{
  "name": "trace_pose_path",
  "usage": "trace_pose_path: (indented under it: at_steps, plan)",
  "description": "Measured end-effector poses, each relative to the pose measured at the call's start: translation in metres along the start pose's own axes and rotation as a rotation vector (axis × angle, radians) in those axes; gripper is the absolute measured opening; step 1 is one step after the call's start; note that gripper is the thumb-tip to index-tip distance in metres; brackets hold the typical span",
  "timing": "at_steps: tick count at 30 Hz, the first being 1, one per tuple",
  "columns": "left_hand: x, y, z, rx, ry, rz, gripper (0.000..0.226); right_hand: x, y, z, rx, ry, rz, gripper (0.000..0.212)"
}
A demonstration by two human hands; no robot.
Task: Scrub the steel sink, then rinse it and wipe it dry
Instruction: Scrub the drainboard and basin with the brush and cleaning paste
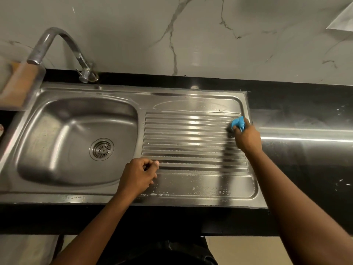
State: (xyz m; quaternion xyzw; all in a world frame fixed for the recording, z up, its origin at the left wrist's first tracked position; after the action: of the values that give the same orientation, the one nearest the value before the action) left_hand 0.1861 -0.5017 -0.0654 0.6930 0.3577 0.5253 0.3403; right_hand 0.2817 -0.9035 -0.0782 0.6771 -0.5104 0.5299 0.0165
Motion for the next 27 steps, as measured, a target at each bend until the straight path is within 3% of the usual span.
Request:
trace_pose_path:
  at_steps: [9,18,22,27]
  plan:
    - [0.015,-0.005,0.0,0.005,-0.007,0.0,0.028,-0.089,-0.044,-0.089,0.153,-0.117,-0.031,0.06]
    - [0.064,-0.033,-0.003,0.062,0.097,0.016,0.033,-0.216,-0.151,-0.154,0.438,-0.241,-0.352,0.065]
    - [0.082,-0.049,-0.011,0.092,0.133,0.009,0.034,-0.231,-0.186,-0.158,0.533,-0.191,-0.455,0.063]
    - [0.102,-0.062,-0.021,0.098,0.181,-0.003,0.034,-0.234,-0.22,-0.133,0.483,-0.186,-0.465,0.061]
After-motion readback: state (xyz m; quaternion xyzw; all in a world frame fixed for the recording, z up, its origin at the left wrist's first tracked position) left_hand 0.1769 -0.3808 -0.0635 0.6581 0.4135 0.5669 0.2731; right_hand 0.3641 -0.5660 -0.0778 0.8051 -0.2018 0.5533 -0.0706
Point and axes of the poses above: each hand's wrist, its own z-axis towards the middle knuckle, its own x-axis out of the back of the hand, y = z × x, the point moved 8 cm from there along z, towards the middle knuckle, and after that the axes turned 15 degrees about -x, right-handed, at the moved point
